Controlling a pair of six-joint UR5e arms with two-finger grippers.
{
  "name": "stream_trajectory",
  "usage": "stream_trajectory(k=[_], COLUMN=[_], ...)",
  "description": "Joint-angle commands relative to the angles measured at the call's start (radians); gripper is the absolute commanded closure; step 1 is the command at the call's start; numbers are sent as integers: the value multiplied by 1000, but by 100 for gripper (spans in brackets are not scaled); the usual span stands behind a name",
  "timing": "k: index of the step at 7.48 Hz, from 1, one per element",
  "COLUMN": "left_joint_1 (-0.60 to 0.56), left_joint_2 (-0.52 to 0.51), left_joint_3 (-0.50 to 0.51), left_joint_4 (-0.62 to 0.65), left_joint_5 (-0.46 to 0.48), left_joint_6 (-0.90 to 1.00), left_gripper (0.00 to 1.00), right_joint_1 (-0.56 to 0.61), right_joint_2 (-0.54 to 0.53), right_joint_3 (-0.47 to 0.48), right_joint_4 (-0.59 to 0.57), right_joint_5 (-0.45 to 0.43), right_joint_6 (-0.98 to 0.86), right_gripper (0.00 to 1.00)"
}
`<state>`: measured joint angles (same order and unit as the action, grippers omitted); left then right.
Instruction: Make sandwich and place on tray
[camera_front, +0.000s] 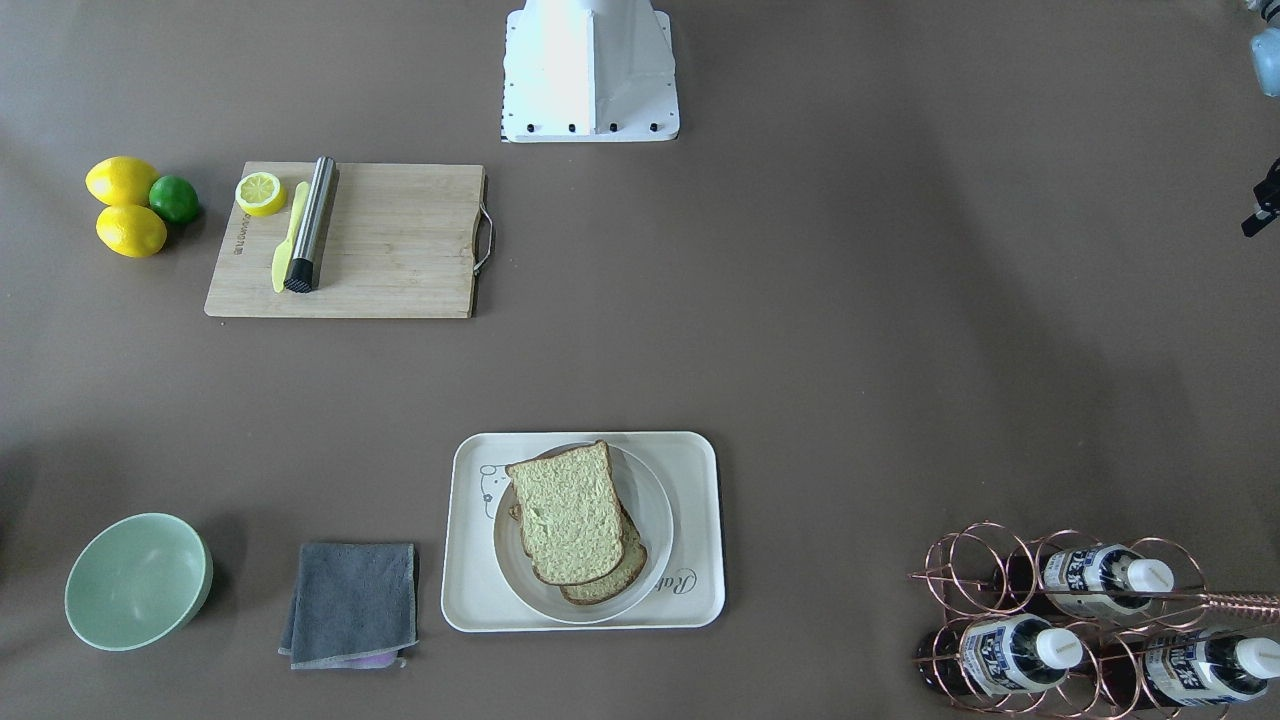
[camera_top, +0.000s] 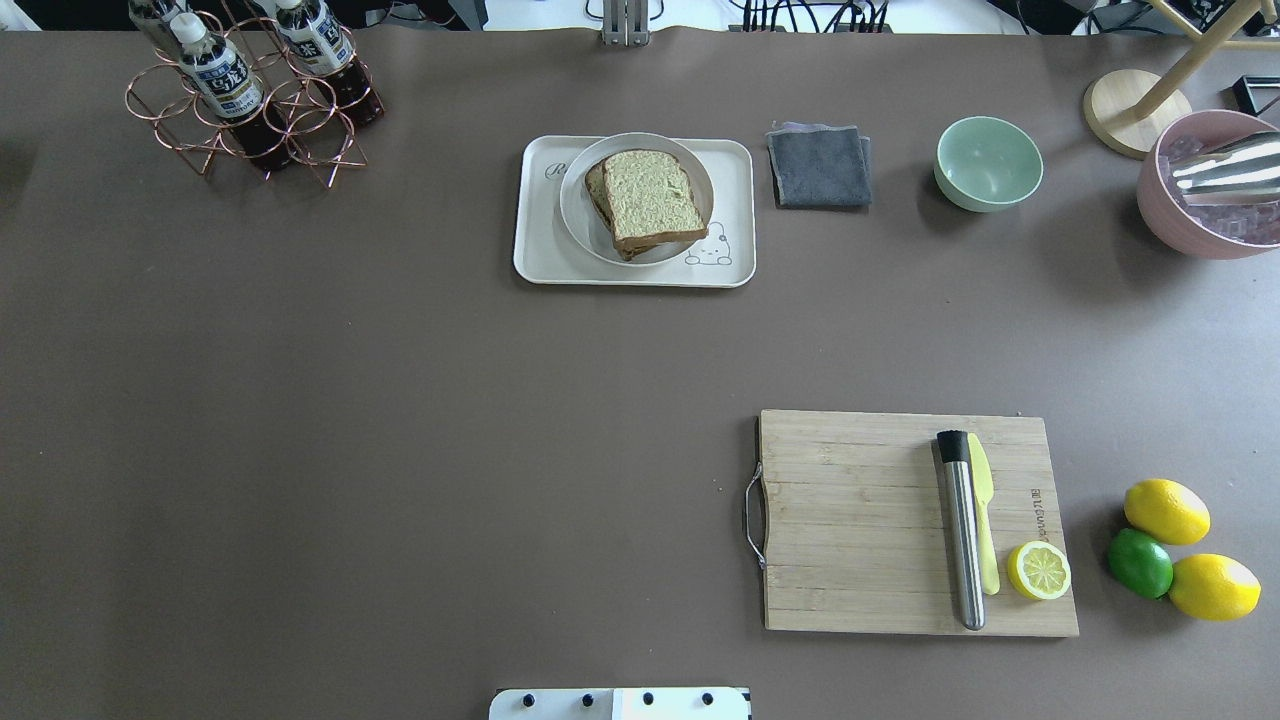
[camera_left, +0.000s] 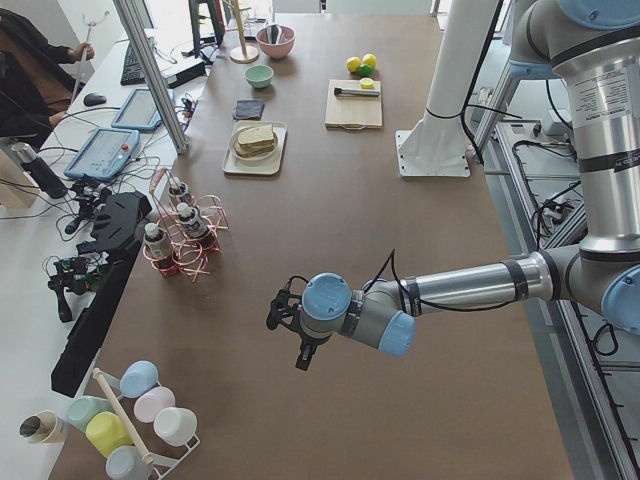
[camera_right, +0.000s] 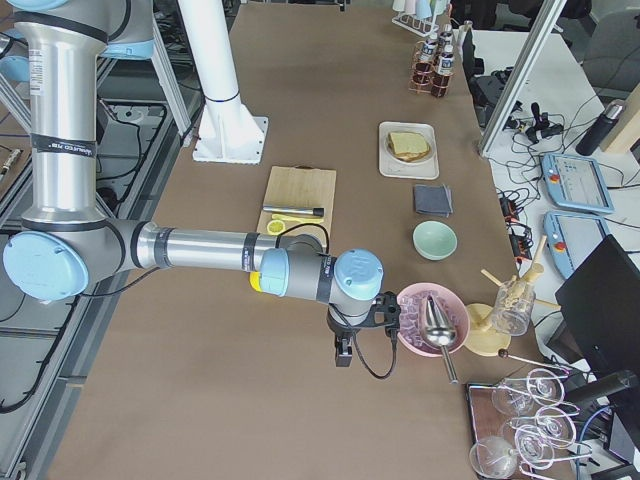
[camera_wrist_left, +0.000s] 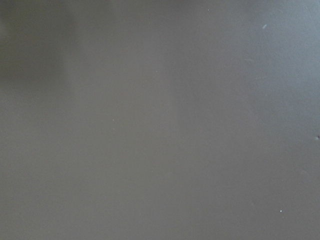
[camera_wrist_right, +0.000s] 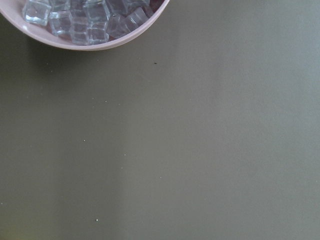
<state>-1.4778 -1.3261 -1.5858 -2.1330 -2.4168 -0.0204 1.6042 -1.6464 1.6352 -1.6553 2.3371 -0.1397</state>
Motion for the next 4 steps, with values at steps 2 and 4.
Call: stream_trajectory(k=[2, 4], left_joint_1=[-61, -55], left_joint_2=[-19, -18], left_joint_3=[-205, -263], left_joint_4=[403, 491], left_joint_5=[-4, 13], left_joint_6=[80, 179], left_gripper=[2, 2], right_joint_1=[11, 6], right_joint_2=[7, -4], right_joint_3=[11, 12], right_joint_4=[-1, 0], right_joint_5=[4, -12], right_joint_6=[-6, -5], right_gripper=[0, 0])
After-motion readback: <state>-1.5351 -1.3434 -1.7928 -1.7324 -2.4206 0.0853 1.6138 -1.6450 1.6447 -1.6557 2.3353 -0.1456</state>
